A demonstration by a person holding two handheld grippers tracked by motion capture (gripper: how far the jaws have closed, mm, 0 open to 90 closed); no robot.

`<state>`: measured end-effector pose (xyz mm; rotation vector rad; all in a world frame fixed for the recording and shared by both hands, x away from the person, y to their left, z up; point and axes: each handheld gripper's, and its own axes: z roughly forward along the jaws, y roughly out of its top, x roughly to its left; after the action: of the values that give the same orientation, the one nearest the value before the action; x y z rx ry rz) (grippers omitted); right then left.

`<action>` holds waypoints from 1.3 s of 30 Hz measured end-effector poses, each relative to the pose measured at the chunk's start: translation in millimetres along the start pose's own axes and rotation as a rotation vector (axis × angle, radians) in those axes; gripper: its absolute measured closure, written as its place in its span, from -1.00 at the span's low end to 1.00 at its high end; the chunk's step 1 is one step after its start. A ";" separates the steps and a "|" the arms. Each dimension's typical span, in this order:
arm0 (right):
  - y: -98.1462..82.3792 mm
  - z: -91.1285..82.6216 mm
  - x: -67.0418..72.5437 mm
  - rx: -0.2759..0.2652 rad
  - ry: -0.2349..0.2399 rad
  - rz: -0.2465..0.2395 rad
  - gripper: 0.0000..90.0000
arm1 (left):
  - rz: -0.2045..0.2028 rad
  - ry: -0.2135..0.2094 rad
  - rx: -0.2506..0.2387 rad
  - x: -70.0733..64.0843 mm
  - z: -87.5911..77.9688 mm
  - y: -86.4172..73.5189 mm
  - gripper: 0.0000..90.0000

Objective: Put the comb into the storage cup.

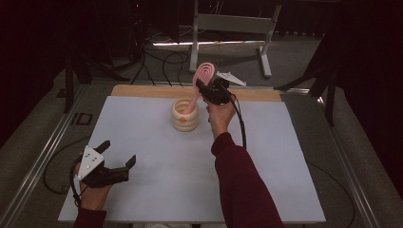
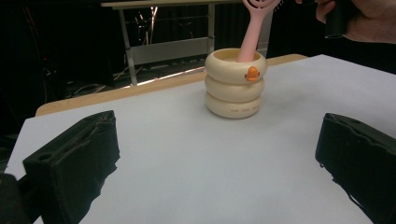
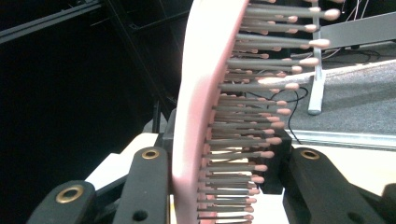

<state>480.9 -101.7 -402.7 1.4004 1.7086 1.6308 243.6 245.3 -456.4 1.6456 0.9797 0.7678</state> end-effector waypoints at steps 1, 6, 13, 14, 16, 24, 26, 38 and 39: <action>-0.8 0.4 -0.2 0.001 0.001 -0.002 0.42 | 0.000 0.000 0.000 0.1 0.0 0.0 -0.99; -4.2 2.0 0.1 0.010 -0.002 0.002 0.42 | 0.001 0.000 0.000 0.0 0.0 0.1 -0.99; -9.3 4.7 2.5 0.017 0.002 0.006 0.42 | 0.002 0.001 0.001 -0.1 -0.2 0.3 -0.99; -10.2 5.0 2.6 0.020 0.003 0.008 0.42 | 0.001 0.001 0.000 -0.1 -0.3 0.4 -0.99; -12.0 5.5 2.3 0.022 0.001 0.010 0.42 | 0.002 0.002 -0.001 -0.3 -0.5 0.7 -0.99; -17.0 7.1 3.0 0.024 -0.002 0.017 0.42 | 0.001 0.001 -0.001 -0.6 -0.5 0.7 -0.99; -17.5 7.5 3.8 0.025 -0.002 0.021 0.42 | 0.001 0.001 -0.001 -0.6 -0.4 0.7 -0.99; -23.3 11.1 8.4 0.033 0.005 0.010 0.42 | 0.003 0.001 -0.004 -0.8 -0.8 1.2 -0.99; -23.7 11.4 8.8 0.033 0.004 0.009 0.42 | 0.003 0.000 -0.004 -0.9 -0.9 1.3 -0.99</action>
<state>477.5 -84.3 -424.0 1.4232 1.7413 1.6190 242.7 244.7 -455.0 1.6438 0.9756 0.7717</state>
